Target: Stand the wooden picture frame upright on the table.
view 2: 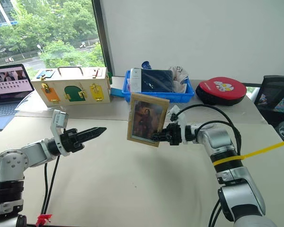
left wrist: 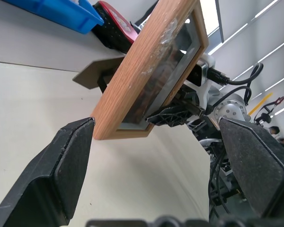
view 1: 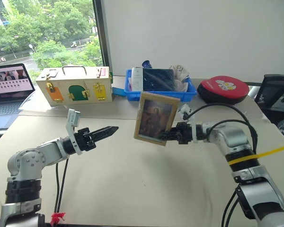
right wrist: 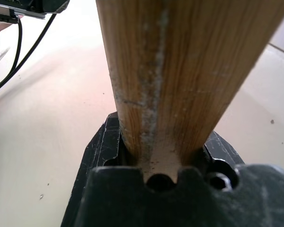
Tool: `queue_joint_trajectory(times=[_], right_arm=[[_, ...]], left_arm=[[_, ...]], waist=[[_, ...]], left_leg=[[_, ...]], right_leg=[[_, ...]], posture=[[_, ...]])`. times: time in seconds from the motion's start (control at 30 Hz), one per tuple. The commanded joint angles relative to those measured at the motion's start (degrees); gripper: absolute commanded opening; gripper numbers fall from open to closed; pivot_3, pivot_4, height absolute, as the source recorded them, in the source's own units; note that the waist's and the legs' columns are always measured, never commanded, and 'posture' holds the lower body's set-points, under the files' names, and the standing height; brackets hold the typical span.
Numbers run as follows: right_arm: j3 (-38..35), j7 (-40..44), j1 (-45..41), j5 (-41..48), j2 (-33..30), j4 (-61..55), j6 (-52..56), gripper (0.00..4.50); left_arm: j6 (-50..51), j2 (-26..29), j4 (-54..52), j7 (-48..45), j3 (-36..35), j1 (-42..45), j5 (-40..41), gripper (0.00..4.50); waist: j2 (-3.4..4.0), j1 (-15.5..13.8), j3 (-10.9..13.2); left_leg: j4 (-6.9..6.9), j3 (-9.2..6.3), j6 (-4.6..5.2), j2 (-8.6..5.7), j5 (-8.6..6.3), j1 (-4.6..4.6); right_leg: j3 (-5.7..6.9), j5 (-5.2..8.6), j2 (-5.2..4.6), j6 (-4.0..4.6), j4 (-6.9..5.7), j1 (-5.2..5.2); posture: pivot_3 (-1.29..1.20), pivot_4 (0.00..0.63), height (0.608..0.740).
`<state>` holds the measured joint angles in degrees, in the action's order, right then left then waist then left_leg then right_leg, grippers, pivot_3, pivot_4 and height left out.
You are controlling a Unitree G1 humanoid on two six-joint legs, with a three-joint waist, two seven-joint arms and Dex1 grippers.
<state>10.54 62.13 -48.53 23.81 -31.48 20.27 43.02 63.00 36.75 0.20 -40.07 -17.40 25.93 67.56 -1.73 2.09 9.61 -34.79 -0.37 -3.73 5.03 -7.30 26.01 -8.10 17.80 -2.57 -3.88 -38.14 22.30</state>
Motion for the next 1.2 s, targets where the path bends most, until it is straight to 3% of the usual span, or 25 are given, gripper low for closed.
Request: queue_joint_trajectory(times=[0.03,0.23,0.4,0.7,0.93,1.0,1.03,1.2], right_arm=[[0.03,0.78,-2.16,-2.16,0.73,3.64,-1.76,1.31],[0.79,2.14,-4.56,-7.01,3.94,16.53,-9.13,1.31],[0.60,7.27,-6.33,-7.39,4.74,21.54,-7.01,1.31],[1.95,11.93,-3.40,-8.08,5.37,16.94,-2.83,1.31],[1.38,9.31,-1.06,-9.25,5.35,13.45,-3.41,1.31],[1.20,8.92,-0.64,-9.23,5.14,12.26,-3.41,2.32],[1.07,8.99,-0.50,-8.96,4.97,11.34,-2.78,2.51],[0.09,9.01,0.41,-7.66,4.21,6.63,0.24,4.24]], left_arm=[[2.09,0.40,-1.15,1.39,-0.83,0.60,0.75,4.50],[2.24,-0.51,0.58,2.48,-0.87,2.81,-0.09,4.50],[3.42,-0.79,0.39,3.59,-1.20,2.80,0.40,4.50],[4.15,-1.25,-0.30,4.82,-1.85,1.95,0.59,4.50],[3.86,-1.41,0.49,4.43,-1.48,2.38,-0.12,4.50],[3.79,-1.40,0.64,4.17,-1.33,2.41,-0.31,4.50],[3.77,-1.33,0.79,3.92,-1.16,2.46,-0.52,4.50],[3.59,-1.24,1.69,2.81,-0.66,2.85,-1.71,4.50]], waist=[[0.00,0.09,0.00],[-0.01,0.69,0.00],[-0.01,1.02,0.00],[-0.01,1.24,0.00],[-0.01,1.24,0.00],[-0.01,1.25,0.00],[-0.01,1.14,0.00],[-0.01,0.77,0.00]], left_leg=[[0.00,0.00,0.00,0.00,0.00,0.00],[-0.03,0.00,0.00,0.00,0.00,0.00],[0.00,0.00,0.00,0.00,0.00,-0.07],[-0.02,0.00,0.00,0.00,0.00,-0.07],[-0.02,-0.01,-0.01,0.00,0.00,-0.07],[-0.02,-0.01,-0.01,0.00,0.00,-0.07],[-0.02,-0.01,0.00,0.00,0.00,-0.07],[-0.01,-0.01,-0.01,0.00,0.00,-0.04]], right_leg=[[0.00,0.00,0.00,0.00,0.00,0.00],[0.00,-0.01,0.01,0.00,-0.02,0.01],[-0.01,-0.01,0.02,0.00,-0.06,-0.02],[0.00,-0.01,0.02,0.00,-0.08,-0.03],[0.00,-0.01,0.02,0.00,-0.09,-0.03],[0.00,-0.01,0.02,0.00,-0.09,-0.03],[0.00,-0.01,0.02,0.00,-0.09,-0.03],[0.00,-0.01,0.02,0.00,-0.07,-0.01]], posture=[[0.00,0.150,0.726],[0.00,0.150,0.726],[0.00,0.150,0.726],[0.00,0.150,0.726],[0.00,0.150,0.726],[0.00,0.150,0.726],[0.00,0.150,0.726],[0.00,0.150,0.726]])
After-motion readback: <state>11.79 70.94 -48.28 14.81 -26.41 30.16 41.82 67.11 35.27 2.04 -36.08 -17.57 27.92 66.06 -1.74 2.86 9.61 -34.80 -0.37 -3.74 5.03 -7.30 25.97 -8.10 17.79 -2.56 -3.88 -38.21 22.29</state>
